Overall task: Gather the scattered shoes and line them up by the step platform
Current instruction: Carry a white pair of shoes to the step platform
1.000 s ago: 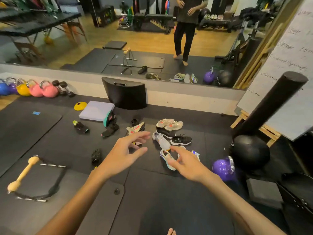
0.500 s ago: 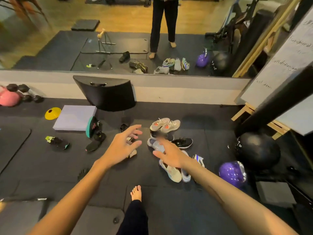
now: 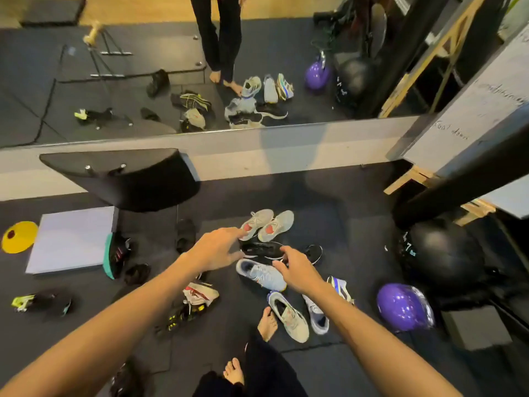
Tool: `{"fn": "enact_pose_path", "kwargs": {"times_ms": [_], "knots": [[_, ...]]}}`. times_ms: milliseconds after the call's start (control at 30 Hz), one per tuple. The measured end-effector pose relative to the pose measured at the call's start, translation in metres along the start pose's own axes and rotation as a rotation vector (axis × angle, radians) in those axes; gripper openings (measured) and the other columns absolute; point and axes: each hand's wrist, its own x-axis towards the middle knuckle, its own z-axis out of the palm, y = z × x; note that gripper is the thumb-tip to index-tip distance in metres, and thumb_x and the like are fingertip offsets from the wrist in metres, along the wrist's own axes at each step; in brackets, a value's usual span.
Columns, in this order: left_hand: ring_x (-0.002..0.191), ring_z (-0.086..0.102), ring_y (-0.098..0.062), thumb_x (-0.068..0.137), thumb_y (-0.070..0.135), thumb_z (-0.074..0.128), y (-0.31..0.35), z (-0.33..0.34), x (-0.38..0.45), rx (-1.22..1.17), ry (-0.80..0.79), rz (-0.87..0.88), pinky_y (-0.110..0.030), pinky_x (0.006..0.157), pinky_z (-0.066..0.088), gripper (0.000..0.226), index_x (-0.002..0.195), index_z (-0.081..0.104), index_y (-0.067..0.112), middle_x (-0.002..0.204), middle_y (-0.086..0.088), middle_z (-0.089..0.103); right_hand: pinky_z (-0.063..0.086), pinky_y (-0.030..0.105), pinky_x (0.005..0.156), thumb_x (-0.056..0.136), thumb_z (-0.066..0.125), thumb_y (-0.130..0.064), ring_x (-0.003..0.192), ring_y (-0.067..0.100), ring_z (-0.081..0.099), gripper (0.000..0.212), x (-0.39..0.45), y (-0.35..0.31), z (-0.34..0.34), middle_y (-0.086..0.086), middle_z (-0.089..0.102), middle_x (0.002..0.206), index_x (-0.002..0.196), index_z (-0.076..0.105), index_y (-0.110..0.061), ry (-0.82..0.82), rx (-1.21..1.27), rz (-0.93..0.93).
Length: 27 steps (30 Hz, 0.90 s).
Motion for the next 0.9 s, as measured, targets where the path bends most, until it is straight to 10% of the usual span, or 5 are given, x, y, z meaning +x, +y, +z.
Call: {"fn": "enact_pose_path", "kwargs": {"times_ms": [433,900], "knots": [[0.1,0.062,-0.026,0.09,0.021,0.043,-0.174,0.206,0.278,0.343,-0.158,-0.02,-0.042,0.072,0.049,0.019,0.107,0.049,0.019,0.109,-0.001,0.058,0.042,0.042,0.093,0.101,0.045,-0.037,0.128,0.034,0.045,0.063,0.31,0.157,0.139,0.012,0.029,0.149,0.149,0.021,-0.006,-0.17,-0.327,0.045],[0.107,0.061,-0.031,0.086,0.015,0.058,-0.295,0.426,0.42,0.246,-0.31,-0.175,-0.042,0.08,0.05,0.057,0.137,0.034,0.02,0.135,-0.001,0.046,0.048,0.047,0.076,0.098,0.047,-0.014,0.101,0.04,0.059,0.05,0.503,0.28,0.283,0.015,0.04,0.138,0.141,0.023,-0.005,-0.052,-0.138,0.136]]}}
